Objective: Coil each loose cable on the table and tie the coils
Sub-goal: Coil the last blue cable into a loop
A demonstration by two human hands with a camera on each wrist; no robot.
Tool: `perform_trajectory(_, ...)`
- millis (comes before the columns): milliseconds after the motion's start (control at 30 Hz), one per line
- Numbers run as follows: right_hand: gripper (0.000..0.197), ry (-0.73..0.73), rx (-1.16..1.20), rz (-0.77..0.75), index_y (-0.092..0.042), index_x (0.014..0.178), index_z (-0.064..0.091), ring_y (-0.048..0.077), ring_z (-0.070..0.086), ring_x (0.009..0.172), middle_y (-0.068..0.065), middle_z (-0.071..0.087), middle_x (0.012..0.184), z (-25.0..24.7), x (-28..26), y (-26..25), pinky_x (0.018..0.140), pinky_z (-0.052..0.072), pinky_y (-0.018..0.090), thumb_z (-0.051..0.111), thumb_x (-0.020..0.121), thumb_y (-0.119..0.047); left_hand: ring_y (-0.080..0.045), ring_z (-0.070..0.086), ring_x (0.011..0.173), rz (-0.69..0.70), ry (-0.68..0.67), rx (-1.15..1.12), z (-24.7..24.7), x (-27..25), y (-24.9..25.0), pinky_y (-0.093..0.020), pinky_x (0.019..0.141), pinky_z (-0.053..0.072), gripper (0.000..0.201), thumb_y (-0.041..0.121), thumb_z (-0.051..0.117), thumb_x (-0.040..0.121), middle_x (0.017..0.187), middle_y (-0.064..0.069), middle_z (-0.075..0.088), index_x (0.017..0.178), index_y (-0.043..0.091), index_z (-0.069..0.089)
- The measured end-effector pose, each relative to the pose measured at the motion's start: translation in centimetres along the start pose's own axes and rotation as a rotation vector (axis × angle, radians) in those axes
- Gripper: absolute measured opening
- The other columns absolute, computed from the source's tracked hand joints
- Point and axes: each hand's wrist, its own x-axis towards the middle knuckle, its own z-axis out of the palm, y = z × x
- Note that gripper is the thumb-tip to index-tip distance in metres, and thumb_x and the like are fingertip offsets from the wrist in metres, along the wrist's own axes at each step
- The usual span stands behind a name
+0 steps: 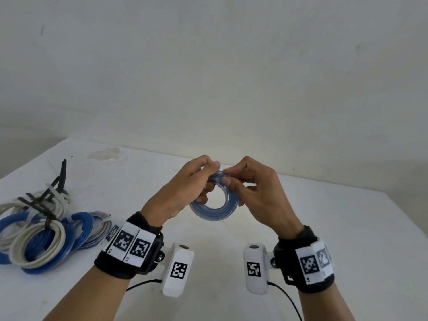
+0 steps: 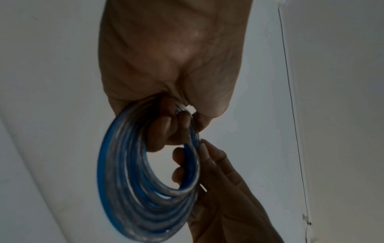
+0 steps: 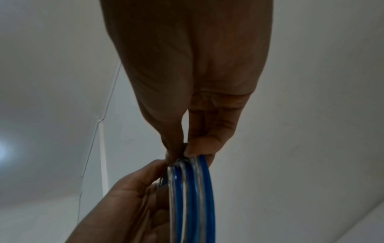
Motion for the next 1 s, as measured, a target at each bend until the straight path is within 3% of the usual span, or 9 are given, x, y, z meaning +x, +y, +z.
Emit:
perform_trajectory(67, 0.008, -0.016, 0.033, 0.031, -0.012, 0.095, 0.068, 0.013, 0.07, 0.072, 0.0, 0.076, 0.085, -0.7, -0.6, -0.5, 0.055, 0.056, 0.035, 0.075, 0.091, -0.012, -0.009, 0.027, 0.047, 0.011, 0.0, 0.025, 0.5, -0.1, 0.4, -0.023, 0.047, 0.027, 0.037, 0.027, 0.046, 0.107, 0.053, 0.01, 0.034, 0.072, 0.018, 0.041)
perform_trajectory(200, 0.03, 0.007, -0.032, 0.064, -0.015, 0.101, 0.066, 0.015, 0.07, 0.075, 0.0, 0.077, 0.087, -2.4, -2.2, -1.6, 0.055, 0.056, 0.034, 0.086, 0.08, -0.013, -0.009, 0.03, 0.048, 0.037, -0.018, 0.052, 2.5, -0.4, 1.3, -0.023, 0.047, 0.029, 0.035, 0.029, 0.046, 0.107, 0.054, 0.01, 0.035, 0.075, 0.016, 0.042)
perform_trajectory(333, 0.025, 0.099, -0.068, 0.075, -0.013, 0.097, 0.065, 0.013, 0.066, 0.071, 0.003, 0.076, 0.085, -4.8, -4.9, -2.3, 0.052, 0.051, 0.031, 0.084, 0.082, -0.01, -0.009, 0.031, 0.049, -0.005, -0.112, 0.032, 5.9, -1.0, 2.3, -0.026, 0.049, 0.029, 0.034, 0.028, 0.044, 0.108, 0.055, 0.008, 0.035, 0.076, 0.016, 0.042)
perform_trajectory(500, 0.024, 0.2, -0.137, 0.109, -0.017, 0.092, 0.062, 0.01, 0.063, 0.067, 0.002, 0.075, 0.083, -9.5, -9.8, -2.6, 0.053, 0.048, 0.025, 0.083, 0.083, -0.01, -0.012, 0.037, 0.052, -0.052, -0.342, 0.09, 11.8, -1.8, 3.9, -0.025, 0.048, 0.036, 0.031, 0.032, 0.04, 0.109, 0.058, -0.001, 0.045, 0.088, 0.012, 0.051)
perform_trajectory(600, 0.025, 0.252, -0.139, 0.132, -0.015, 0.092, 0.061, 0.012, 0.062, 0.066, 0.006, 0.074, 0.082, -12.3, -12.6, -3.1, 0.051, 0.048, 0.025, 0.082, 0.083, -0.007, -0.011, 0.033, 0.049, -0.063, -0.387, 0.077, 15.6, -2.6, 4.5, -0.024, 0.046, 0.033, 0.033, 0.032, 0.044, 0.107, 0.056, 0.002, 0.04, 0.083, 0.014, 0.055)
perform_trajectory(800, 0.024, 0.333, -0.187, 0.201, -0.019, 0.093, 0.06, 0.013, 0.063, 0.068, 0.005, 0.075, 0.083, -15.9, -17.2, -3.0, 0.056, 0.047, 0.018, 0.081, 0.085, -0.01, -0.009, 0.029, 0.049, -0.063, -0.464, 0.128, 21.7, -3.3, 4.3, -0.023, 0.047, 0.028, 0.023, 0.026, 0.044, 0.106, 0.055, 0.006, 0.038, 0.086, 0.016, 0.044)
perform_trajectory(933, 0.011, 0.281, -0.063, 0.486, -0.008, 0.103, 0.066, 0.018, 0.067, 0.07, 0.014, 0.072, 0.091, -20.4, -19.4, -1.7, 0.057, 0.053, 0.024, 0.069, 0.096, -0.016, -0.009, 0.03, 0.049, -0.069, -0.492, 0.198, 24.5, -3.8, 2.7, -0.024, 0.047, 0.026, 0.023, 0.026, 0.049, 0.104, 0.062, 0.003, 0.042, 0.085, 0.018, 0.04)
perform_trajectory(1000, 0.014, 0.329, -0.233, 0.726, -0.009, 0.099, 0.067, 0.024, 0.066, 0.072, 0.014, 0.07, 0.092, -24.6, -21.3, 1.2, 0.064, 0.055, 0.029, 0.064, 0.1, -0.023, -0.008, 0.032, 0.048, -0.073, -0.5, 0.211, 25.4, -4.2, 1.8, -0.024, 0.046, 0.025, 0.027, 0.025, 0.05, 0.104, 0.074, -0.003, 0.046, 0.082, 0.019, 0.036)
